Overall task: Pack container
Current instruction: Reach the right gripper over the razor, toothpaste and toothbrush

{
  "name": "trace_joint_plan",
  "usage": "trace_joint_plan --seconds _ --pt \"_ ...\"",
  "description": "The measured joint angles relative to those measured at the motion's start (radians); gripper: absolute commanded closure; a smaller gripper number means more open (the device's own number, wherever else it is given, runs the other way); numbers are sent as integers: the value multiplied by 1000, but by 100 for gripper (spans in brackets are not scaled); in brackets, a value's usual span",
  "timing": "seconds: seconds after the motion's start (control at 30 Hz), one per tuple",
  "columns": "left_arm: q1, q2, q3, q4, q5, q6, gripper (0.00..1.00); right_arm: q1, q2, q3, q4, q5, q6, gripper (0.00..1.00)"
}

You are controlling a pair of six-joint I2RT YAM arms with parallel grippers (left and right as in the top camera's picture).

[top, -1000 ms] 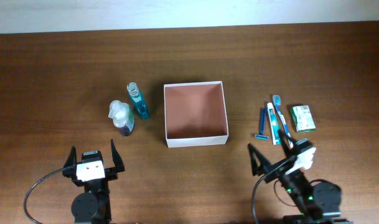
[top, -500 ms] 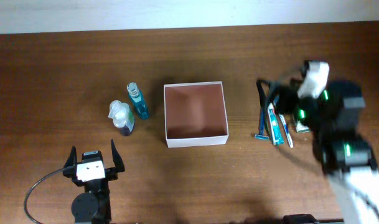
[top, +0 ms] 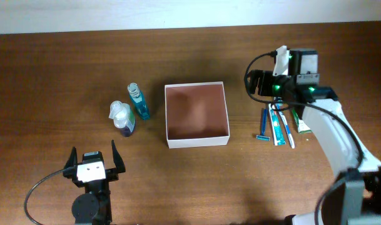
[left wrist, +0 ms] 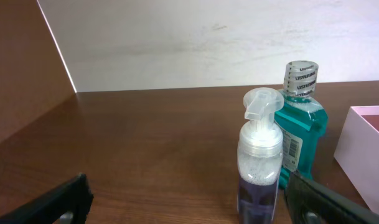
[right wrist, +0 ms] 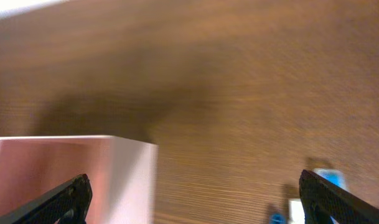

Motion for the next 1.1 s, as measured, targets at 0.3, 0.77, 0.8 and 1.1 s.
trace_joint_plan --seconds 0.3,0.77,0.8,1.1 --pt "0 0 0 0 0 0 1 0 164 0 -43 143 -61 17" --pt "0 0 0 0 0 0 1 0 168 3 -200 375 -70 30" --pt "0 0 0 0 0 0 1 0 168 3 -201 377 -71 32" --pt "0 0 0 0 0 0 1 0 168 2 -290 349 -78 46"
